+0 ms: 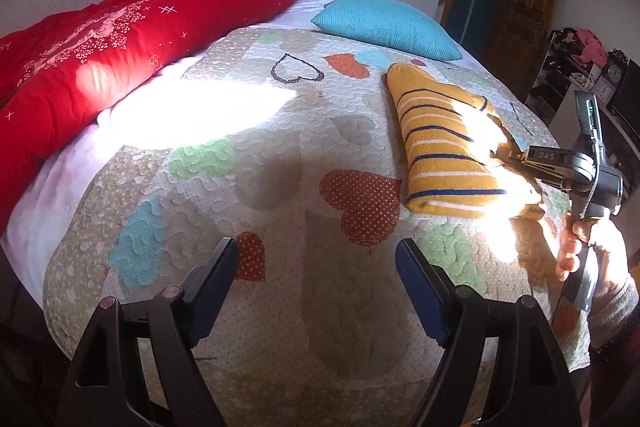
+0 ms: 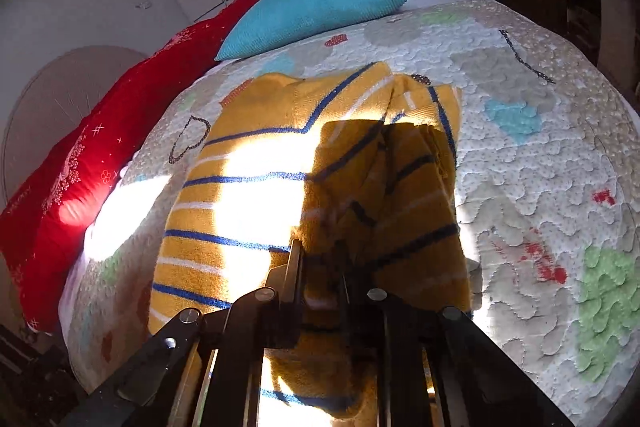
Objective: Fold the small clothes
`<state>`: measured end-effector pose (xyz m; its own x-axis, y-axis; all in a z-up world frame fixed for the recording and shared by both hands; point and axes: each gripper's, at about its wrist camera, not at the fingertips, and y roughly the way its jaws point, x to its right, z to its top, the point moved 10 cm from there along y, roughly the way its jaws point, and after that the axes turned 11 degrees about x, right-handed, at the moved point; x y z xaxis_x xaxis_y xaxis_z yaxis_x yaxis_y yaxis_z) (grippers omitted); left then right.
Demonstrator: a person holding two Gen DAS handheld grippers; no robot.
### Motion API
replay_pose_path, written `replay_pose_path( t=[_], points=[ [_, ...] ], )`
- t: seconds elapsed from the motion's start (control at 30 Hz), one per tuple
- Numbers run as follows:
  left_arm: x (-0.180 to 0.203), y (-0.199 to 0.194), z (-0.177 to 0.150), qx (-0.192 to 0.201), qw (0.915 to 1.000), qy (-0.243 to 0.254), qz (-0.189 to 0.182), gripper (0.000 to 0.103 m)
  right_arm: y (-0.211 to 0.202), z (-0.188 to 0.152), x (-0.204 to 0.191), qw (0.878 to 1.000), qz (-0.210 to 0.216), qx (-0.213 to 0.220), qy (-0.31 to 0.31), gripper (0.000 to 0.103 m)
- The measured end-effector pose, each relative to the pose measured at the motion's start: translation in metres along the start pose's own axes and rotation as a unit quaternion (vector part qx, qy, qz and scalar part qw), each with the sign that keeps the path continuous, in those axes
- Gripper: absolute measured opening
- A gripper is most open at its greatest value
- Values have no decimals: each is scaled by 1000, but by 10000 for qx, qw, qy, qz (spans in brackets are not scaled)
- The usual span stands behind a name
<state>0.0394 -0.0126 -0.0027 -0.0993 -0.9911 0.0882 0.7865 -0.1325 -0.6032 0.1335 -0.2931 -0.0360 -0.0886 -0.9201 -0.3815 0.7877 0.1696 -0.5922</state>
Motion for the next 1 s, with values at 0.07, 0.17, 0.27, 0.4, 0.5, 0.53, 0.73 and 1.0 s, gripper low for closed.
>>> replay_pose_path(
  t=[0.07,0.17,0.27,0.4,0.5,0.53,0.73,1.0],
  points=[
    [-2,0,0,27,10000,15,23,83,-17,4,14,9995,-284,117,-41,10],
    [-1,6,-3,-49,10000,-74,-34,83,-27,0,51,9917,-1227,85,-372,0],
    [6,11,-9,-173,9996,-116,-164,83,-25,-20,91,9871,-1577,-286,-58,0],
    [12,13,-12,-178,9997,29,-148,83,-43,-9,95,9920,-1233,31,266,2],
    [12,15,-10,-132,9999,27,-51,83,-51,12,67,9935,-1107,262,18,20],
    [11,13,-8,-86,10000,38,19,83,-53,17,53,9941,-1023,351,-104,33],
    [-9,-7,12,541,9952,294,760,88,-61,13,-33,9937,-513,655,-757,59],
    [-17,-93,68,2756,9473,548,1538,103,-74,-69,-61,9955,-358,242,-846,60]
  ],
)
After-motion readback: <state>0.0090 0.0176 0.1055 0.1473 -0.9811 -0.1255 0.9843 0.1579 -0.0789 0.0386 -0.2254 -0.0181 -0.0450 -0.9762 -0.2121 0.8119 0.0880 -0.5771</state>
